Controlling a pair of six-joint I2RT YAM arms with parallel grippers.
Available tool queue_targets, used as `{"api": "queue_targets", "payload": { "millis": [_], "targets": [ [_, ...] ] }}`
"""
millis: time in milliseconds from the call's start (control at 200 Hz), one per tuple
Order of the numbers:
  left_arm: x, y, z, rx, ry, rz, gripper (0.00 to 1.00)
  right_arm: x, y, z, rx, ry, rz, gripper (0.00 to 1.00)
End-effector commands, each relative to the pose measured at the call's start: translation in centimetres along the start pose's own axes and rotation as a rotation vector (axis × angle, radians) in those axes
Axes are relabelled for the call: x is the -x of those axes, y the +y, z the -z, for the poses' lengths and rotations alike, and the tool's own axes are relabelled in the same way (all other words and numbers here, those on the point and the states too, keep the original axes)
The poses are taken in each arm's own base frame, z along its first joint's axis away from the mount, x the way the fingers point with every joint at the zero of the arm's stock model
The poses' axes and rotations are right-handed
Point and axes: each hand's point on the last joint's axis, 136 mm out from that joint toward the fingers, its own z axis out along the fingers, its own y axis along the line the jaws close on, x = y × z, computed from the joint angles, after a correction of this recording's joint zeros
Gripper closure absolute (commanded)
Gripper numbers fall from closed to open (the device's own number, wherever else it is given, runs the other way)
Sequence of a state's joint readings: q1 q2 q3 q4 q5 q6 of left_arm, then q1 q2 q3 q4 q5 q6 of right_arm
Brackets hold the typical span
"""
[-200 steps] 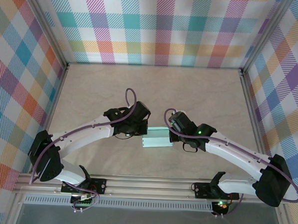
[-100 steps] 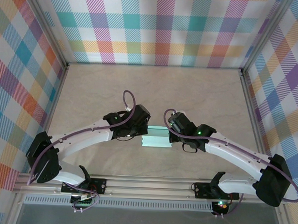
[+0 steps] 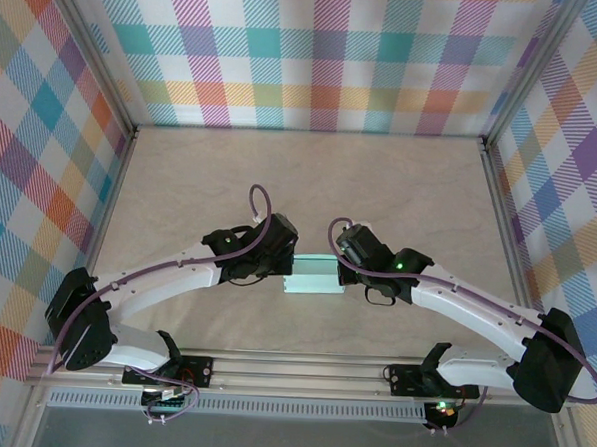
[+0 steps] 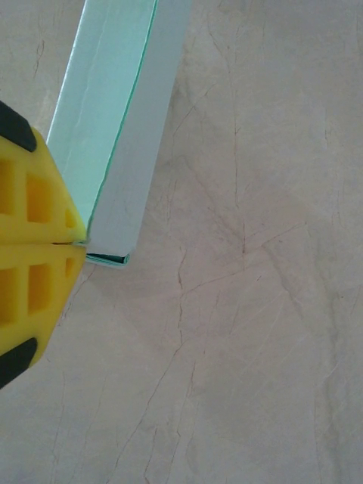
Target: Fold the paper box
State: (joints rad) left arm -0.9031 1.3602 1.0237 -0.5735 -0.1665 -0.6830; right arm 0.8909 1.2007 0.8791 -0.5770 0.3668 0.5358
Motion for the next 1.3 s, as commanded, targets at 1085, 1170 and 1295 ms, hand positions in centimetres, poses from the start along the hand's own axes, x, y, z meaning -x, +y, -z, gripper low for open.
{"api": "queue_targets", "payload": {
  "millis": [1085,1170,1295],
  "targets": [
    [-5.0,2.6,-2.0,0.1,-0.194,-0.101,1.0,-2.8,0.3,0.0,0.087,-0.19,0.003,0.86],
    [-4.7,2.9,-1.8,0.131,-0.199,-0.112,1.0,-2.0,0.7,1.2,0.122,-0.22,0.005,0.68],
    [-4.6,2.9,-1.6,0.131,-0.197,-0.117,1.0,-1.0,0.8,3.1,0.149,-0.255,0.017,0.47]
  ]
}}
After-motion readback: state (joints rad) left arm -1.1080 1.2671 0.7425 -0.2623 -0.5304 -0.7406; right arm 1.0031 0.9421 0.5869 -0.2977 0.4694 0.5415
